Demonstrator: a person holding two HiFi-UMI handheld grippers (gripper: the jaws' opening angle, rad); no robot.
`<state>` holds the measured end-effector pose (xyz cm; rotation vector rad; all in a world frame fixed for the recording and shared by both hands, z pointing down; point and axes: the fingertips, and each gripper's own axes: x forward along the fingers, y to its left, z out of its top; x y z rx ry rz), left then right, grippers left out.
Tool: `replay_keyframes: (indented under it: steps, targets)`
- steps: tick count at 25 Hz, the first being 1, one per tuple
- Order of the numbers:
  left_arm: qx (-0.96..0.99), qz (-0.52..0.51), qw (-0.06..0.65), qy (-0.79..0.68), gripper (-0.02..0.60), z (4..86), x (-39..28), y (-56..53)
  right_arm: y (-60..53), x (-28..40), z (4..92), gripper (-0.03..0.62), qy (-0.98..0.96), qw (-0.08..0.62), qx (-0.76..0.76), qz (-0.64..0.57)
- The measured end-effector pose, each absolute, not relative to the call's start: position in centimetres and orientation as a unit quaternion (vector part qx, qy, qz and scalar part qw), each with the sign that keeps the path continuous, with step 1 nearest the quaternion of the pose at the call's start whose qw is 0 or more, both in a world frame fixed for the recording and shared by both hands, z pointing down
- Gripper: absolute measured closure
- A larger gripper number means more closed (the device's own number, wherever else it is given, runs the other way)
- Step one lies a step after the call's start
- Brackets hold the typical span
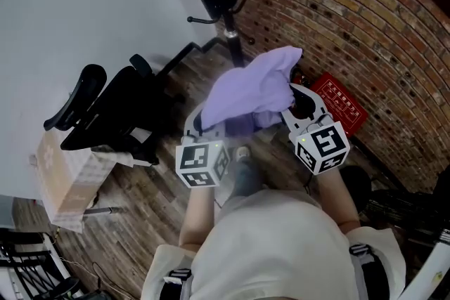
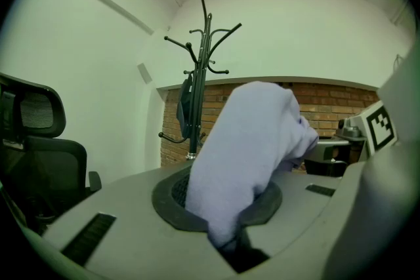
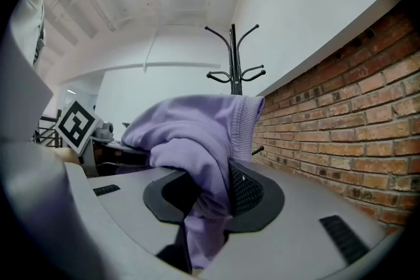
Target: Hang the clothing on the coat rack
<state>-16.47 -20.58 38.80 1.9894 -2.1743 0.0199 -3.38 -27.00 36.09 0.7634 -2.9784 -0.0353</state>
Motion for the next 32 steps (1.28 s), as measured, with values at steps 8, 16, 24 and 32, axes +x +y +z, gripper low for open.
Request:
replay_keyframes:
  steps: [8,16,24,32]
  targets:
    - [0.690,0.021,0.092,-0.717,0.534,38.7,-18.2,-26.2,-32.0,-4.8,35.9,0.495,-0.962,0.040,0.270,-0.020]
    - [0.709,0.044,0.087,-0.698,0.534,38.5,-20.7,-32.3,-37.7,-7.0,35.1,0.494,-0.954,0.050,0.295,-0.027]
    - [0.728,0.065,0.088,-0.677,0.534,38.7,-22.6,-37.5,-42.8,-9.0,35.2,0.494,-0.945,0.059,0.321,-0.028]
    - [0.734,0.093,0.101,-0.665,0.534,40.5,-24.2,-41.2,-47.1,-10.9,37.3,0.494,-0.937,0.084,0.338,-0.015]
